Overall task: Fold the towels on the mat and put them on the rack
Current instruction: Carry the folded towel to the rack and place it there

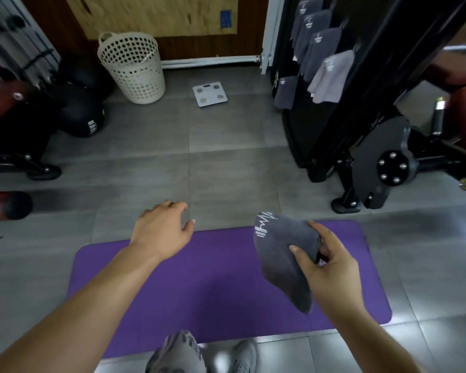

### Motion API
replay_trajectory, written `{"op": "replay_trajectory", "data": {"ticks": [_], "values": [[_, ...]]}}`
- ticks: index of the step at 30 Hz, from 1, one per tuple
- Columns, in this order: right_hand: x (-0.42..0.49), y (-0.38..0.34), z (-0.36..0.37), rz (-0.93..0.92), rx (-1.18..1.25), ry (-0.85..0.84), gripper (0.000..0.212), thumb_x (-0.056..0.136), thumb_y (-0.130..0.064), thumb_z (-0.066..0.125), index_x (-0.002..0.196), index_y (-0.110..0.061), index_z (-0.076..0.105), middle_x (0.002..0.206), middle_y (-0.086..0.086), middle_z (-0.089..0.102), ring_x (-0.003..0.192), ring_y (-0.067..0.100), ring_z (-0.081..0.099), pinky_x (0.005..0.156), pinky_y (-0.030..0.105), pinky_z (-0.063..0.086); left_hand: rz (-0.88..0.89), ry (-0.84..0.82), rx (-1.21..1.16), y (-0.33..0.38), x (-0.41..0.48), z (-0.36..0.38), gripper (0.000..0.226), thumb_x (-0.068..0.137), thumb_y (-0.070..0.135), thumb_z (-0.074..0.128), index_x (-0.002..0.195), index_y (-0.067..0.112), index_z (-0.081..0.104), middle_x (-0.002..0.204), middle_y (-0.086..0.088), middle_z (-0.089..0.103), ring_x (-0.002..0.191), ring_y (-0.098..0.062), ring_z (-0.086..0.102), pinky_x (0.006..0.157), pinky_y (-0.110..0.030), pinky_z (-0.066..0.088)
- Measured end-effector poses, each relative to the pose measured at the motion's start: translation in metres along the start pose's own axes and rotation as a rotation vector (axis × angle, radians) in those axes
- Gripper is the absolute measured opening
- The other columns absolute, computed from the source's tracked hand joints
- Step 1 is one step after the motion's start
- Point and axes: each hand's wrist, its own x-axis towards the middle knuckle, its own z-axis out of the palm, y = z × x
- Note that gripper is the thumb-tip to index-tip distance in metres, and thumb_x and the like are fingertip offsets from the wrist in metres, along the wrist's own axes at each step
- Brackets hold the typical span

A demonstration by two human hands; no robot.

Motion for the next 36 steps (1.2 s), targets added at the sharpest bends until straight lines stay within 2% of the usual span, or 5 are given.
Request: {"op": "replay_trajectory", "data": {"ticks": [10, 20, 25, 29, 36], "values": [[0.13, -0.051, -0.011, 0.018, 0.042, 0.121, 0.052, 0.084, -0.031, 0.079, 0.127, -0.049, 0.057, 0.089, -0.032, 0.07, 0.083, -0.014, 0.063, 0.068, 0.011, 0.045, 0.076, 0.021, 0.167, 0.015, 0.158, -0.055, 0.046, 0.098, 0.051, 0.048, 0.135, 0.024, 0.055, 0.131, -0.002, 0.062, 0.117, -0.025, 0.061, 0.097, -0.038, 0.046], [0.424, -0.159, 0.054, 0.063, 0.076, 0.299, 0.049, 0.08, -0.019, 0.083, 0.109, -0.052, 0.061, 0.081, -0.024, 0.072, 0.076, -0.007, 0.066, 0.067, 0.005, 0.047, 0.276, -0.037, 0.279, 0.038, 0.521, -0.138, 0.043, 0.1, 0.047, 0.044, 0.137, 0.026, 0.052, 0.135, 0.001, 0.058, 0.121, -0.021, 0.058, 0.098, -0.034, 0.046], [0.549, -0.234, 0.058, 0.073, 0.123, 0.401, 0.05, 0.078, -0.021, 0.083, 0.105, -0.057, 0.062, 0.09, -0.028, 0.072, 0.086, -0.01, 0.067, 0.073, 0.022, 0.056, 0.426, -0.047, 0.314, 0.078, 0.678, -0.204, 0.032, 0.101, 0.042, 0.042, 0.124, 0.023, 0.054, 0.122, 0.0, 0.059, 0.113, -0.023, 0.058, 0.095, -0.036, 0.043], [0.617, -0.291, 0.03, 0.053, 0.114, 0.424, 0.052, 0.081, -0.02, 0.082, 0.106, -0.059, 0.058, 0.088, -0.031, 0.071, 0.084, -0.011, 0.066, 0.07, 0.011, 0.046, 0.577, 0.053, 0.352, 0.143, 0.757, -0.262, 0.032, 0.098, 0.046, 0.041, 0.116, 0.025, 0.057, 0.114, 0.001, 0.062, 0.104, -0.022, 0.061, 0.085, -0.036, 0.044], [0.712, -0.355, -0.042, -0.037, 0.116, 0.439, 0.049, 0.084, -0.018, 0.078, 0.11, -0.055, 0.057, 0.099, -0.028, 0.071, 0.092, -0.007, 0.067, 0.08, 0.025, 0.055, 0.939, -0.029, -0.194, 0.282, 0.815, -0.368, 0.035, 0.099, 0.046, 0.054, 0.132, 0.036, 0.057, 0.123, 0.017, 0.06, 0.112, -0.004, 0.06, 0.092, -0.032, 0.051]]}}
